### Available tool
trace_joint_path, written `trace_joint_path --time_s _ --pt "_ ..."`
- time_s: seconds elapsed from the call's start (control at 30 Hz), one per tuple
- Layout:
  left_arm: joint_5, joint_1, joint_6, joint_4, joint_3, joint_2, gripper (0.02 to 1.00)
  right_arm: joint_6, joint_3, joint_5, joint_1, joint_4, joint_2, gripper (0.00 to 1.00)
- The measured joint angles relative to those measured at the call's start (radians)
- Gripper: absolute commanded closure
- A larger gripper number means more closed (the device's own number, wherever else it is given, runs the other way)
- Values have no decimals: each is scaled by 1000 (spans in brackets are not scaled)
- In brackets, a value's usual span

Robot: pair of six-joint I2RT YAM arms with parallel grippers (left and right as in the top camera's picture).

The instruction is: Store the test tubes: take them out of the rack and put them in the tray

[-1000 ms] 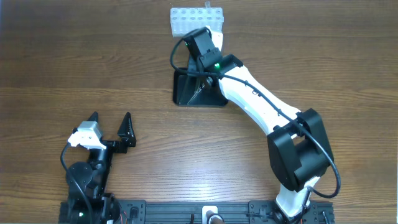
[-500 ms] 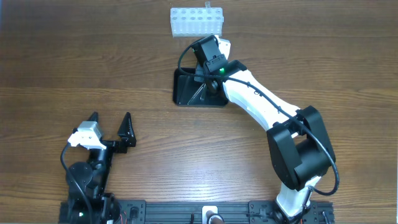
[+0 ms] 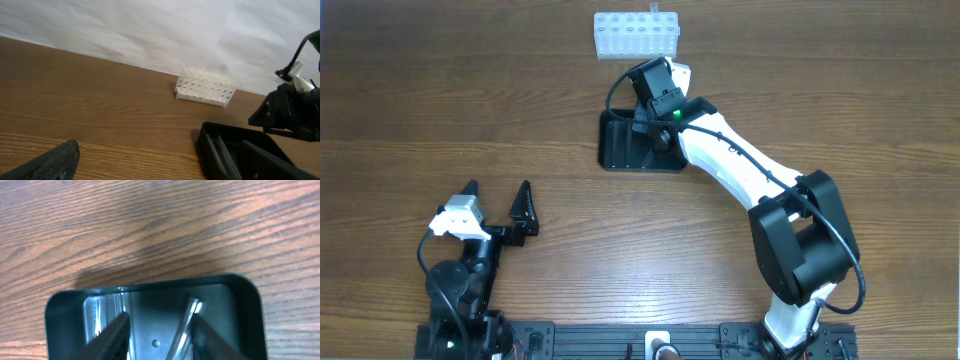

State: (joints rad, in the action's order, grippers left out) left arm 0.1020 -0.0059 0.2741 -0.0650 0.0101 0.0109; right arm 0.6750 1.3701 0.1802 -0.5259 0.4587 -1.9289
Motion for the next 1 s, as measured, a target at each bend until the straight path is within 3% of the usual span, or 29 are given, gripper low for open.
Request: trace_joint_path --time_s 0.2,0.33,0.43,0.63,1.0 --pt "0 0 0 0 0 0 18 -50 -9 0 2 -187 0 452" --pt "0 0 0 0 0 0 18 -138 -11 11 12 -434 0 246" --pt "0 0 0 0 0 0 20 -238 -12 26 25 -606 0 154" --pt "0 0 0 0 0 0 18 -438 -12 39 60 -846 -12 102" --pt "0 0 0 0 0 0 20 -617 29 114 120 -986 -238 58"
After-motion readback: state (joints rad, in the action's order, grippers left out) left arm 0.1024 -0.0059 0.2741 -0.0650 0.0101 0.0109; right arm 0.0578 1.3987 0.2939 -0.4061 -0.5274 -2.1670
